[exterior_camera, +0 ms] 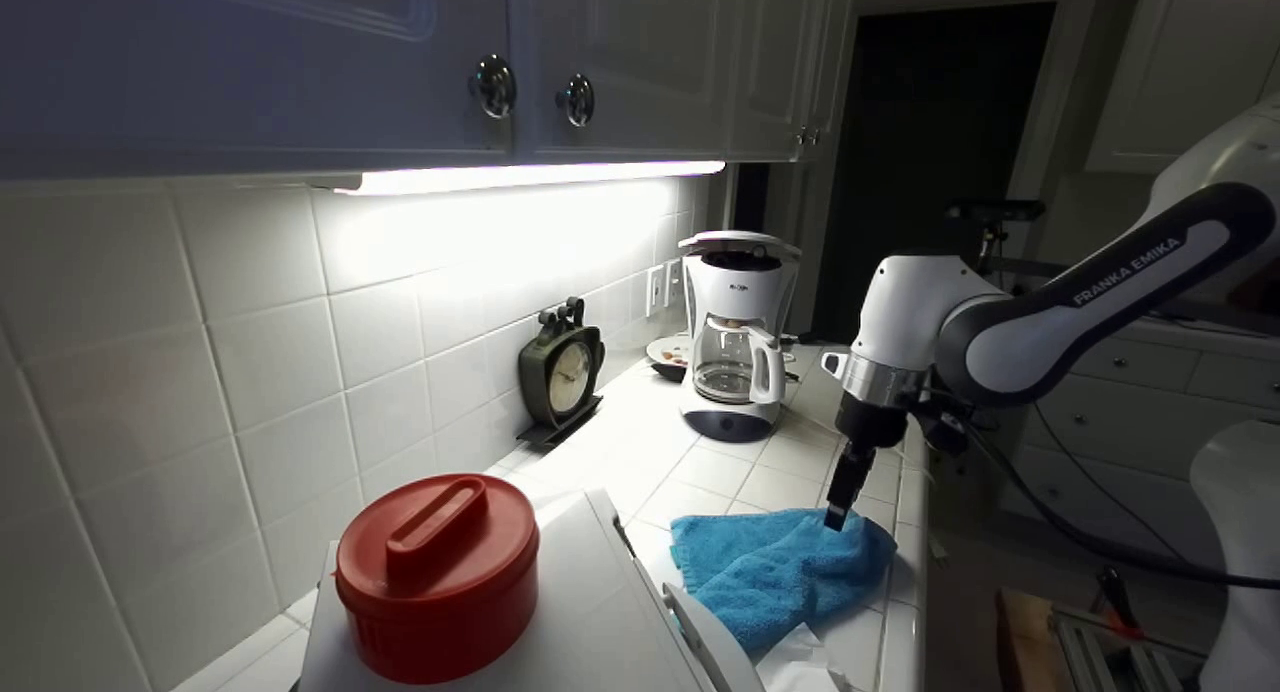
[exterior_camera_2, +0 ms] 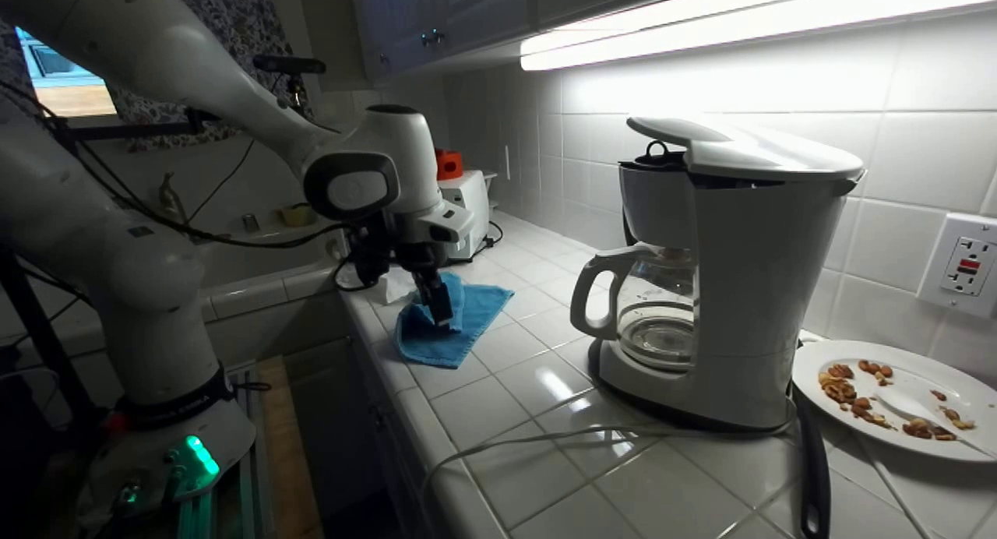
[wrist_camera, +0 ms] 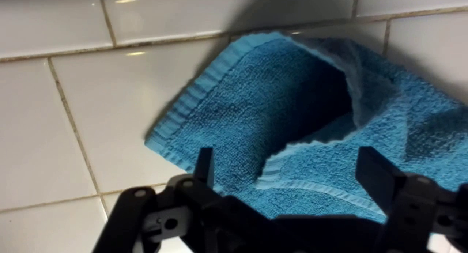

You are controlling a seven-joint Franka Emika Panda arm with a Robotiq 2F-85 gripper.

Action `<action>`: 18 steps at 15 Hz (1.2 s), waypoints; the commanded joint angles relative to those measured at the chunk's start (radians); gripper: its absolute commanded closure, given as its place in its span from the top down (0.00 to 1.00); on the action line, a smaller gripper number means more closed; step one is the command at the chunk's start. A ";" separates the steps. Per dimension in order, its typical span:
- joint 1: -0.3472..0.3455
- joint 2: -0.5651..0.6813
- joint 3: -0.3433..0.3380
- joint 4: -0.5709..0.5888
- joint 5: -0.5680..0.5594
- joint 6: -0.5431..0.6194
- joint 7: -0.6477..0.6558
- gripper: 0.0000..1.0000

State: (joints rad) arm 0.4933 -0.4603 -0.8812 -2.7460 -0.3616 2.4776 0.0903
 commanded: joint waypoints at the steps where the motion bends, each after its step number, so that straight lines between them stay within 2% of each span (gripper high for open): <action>1: 0.070 0.035 -0.043 0.000 0.097 0.030 0.076 1.00; 5: 0.130 0.072 -0.079 0.000 0.143 0.090 0.135 1.00; 12: 0.208 0.114 -0.157 0.000 0.144 0.225 0.191 1.00; 14: 0.241 0.118 -0.186 0.000 0.151 0.247 0.196 0.74; 18: 0.300 0.113 -0.241 0.000 0.154 0.267 0.200 0.44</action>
State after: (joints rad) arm 0.7449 -0.3574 -1.0831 -2.7459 -0.2430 2.7135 0.2837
